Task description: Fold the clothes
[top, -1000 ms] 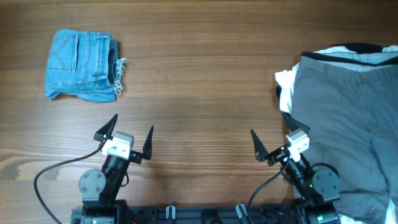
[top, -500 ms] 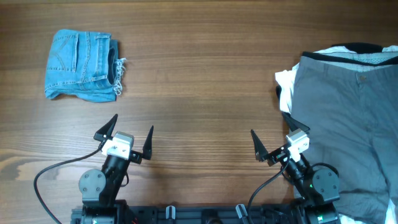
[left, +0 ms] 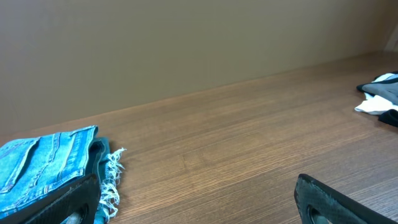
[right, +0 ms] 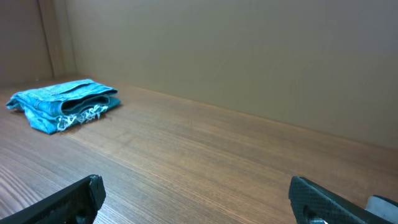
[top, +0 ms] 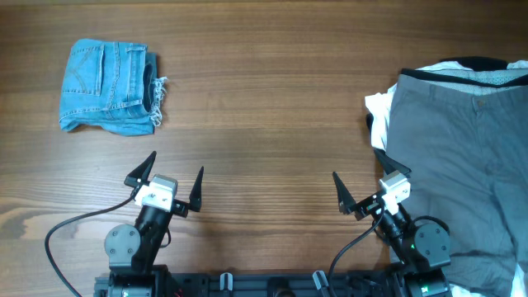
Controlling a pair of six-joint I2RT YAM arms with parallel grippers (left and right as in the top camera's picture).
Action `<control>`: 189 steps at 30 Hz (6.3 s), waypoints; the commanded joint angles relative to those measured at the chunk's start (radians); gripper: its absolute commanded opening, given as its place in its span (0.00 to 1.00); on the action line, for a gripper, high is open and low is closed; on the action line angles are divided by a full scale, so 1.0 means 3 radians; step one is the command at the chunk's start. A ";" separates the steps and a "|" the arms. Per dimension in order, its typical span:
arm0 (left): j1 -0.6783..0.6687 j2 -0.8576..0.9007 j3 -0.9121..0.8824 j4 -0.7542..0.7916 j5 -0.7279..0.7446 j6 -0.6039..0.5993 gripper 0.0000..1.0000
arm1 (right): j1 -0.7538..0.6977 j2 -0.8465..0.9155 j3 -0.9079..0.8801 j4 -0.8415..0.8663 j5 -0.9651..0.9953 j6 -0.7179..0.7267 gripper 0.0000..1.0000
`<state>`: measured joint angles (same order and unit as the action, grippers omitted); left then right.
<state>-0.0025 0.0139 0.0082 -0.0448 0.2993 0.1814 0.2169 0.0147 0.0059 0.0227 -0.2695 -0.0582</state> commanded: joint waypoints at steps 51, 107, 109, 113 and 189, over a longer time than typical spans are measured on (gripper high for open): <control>0.0018 -0.0022 -0.0008 -0.0015 -0.0018 -0.0018 1.00 | -0.0017 -0.0018 -0.0003 0.0005 -0.0043 -0.0046 1.00; 0.0018 0.1706 0.2117 -0.0075 0.1058 -0.1878 1.00 | -0.0678 0.4772 0.4391 -0.2819 0.0357 0.1194 0.88; 0.0017 0.2026 0.2274 -0.0551 0.1058 -0.1878 1.00 | -0.0938 0.5023 0.4403 -0.2696 0.0488 0.1283 0.82; 0.0014 0.2808 0.2576 -0.1194 0.1105 -0.1878 1.00 | -0.1177 0.5608 0.4403 -0.2407 0.0885 0.1245 0.79; -0.1630 0.6753 0.4101 -0.0165 0.0245 -0.0518 0.81 | 0.0244 0.3962 0.4406 -0.3328 0.0552 0.1513 0.80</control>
<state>-0.4473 1.9507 1.2373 -0.1432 0.3477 -0.0811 0.2924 1.1748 1.3247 -0.9592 -0.1036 0.3820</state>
